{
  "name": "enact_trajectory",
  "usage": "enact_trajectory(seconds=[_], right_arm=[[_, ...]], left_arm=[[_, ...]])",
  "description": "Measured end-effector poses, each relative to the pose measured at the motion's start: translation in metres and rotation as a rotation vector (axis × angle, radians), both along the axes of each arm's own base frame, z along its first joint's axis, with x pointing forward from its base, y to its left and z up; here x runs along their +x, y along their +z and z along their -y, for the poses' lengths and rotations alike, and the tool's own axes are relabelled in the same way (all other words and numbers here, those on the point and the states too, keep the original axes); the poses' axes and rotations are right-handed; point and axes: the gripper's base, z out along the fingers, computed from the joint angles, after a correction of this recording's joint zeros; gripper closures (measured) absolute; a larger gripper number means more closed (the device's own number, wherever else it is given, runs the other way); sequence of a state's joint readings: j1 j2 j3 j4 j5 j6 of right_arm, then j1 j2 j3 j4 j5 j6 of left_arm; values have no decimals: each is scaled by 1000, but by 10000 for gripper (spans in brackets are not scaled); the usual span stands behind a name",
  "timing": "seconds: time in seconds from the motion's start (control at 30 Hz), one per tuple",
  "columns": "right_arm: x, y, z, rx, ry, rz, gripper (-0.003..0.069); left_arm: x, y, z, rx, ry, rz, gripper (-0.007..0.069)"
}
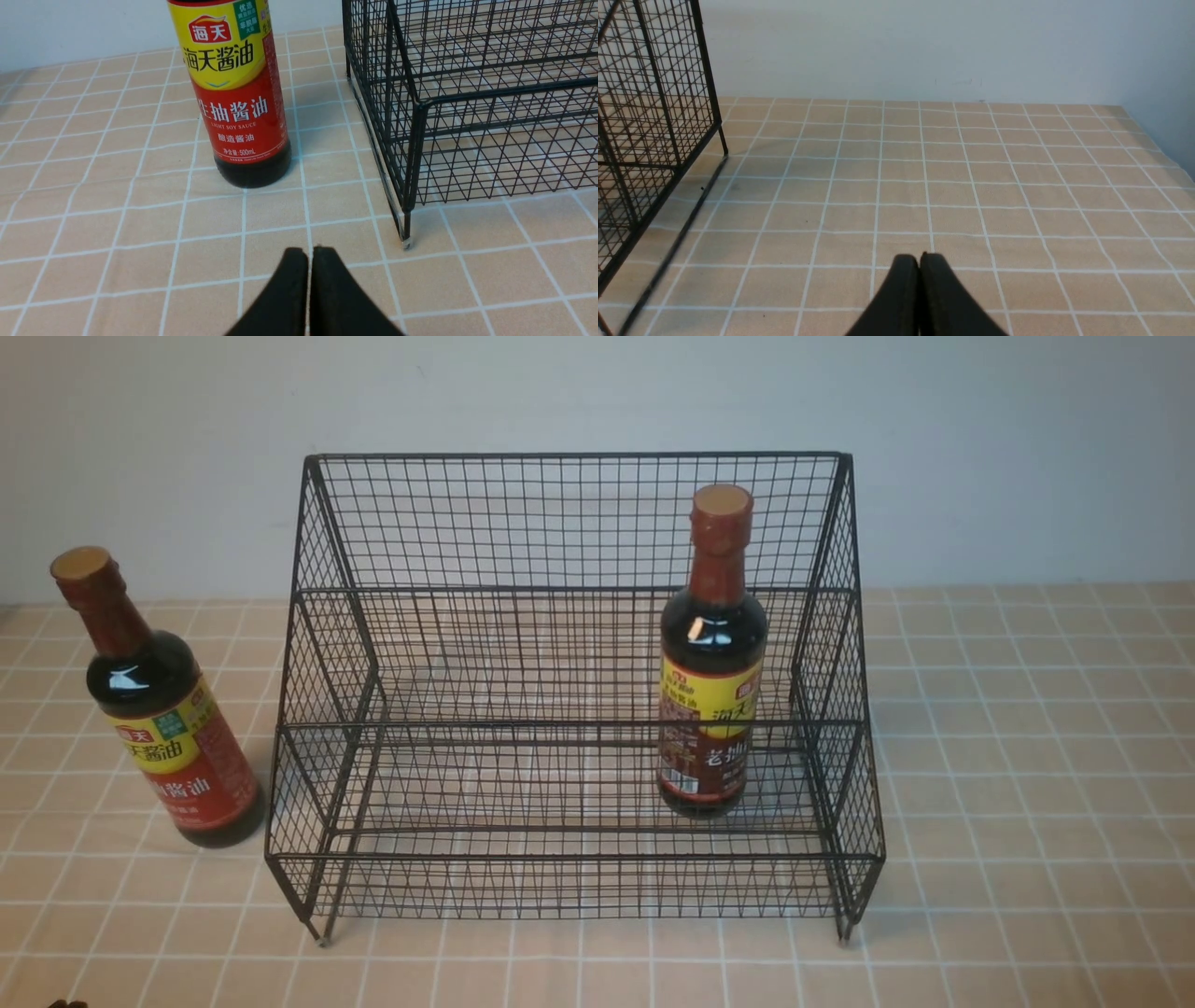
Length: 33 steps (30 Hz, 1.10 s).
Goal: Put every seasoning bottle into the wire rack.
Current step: Use the left arm to grab the condiment bottle closest to it
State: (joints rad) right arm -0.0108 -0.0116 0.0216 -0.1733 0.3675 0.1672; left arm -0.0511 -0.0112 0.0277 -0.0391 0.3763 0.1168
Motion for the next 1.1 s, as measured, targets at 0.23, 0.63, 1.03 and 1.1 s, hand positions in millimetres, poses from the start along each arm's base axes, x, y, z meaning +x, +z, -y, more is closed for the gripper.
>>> enact_trajectory(seconds=[0.23,0.63,1.03,1.1], right_arm=[[0,0,0,0,0,0,672],[0,0,0,0,0,0,673],[0,0,0,0,0,0,673],[0,0,0,0,0,0,673]], left_arm=[[0,0,0,0,0,0,631],[0,0,0,0,0,0,631],[3,11,3,-223,23,114,631],[4,18,3,-290,31,176,631]])
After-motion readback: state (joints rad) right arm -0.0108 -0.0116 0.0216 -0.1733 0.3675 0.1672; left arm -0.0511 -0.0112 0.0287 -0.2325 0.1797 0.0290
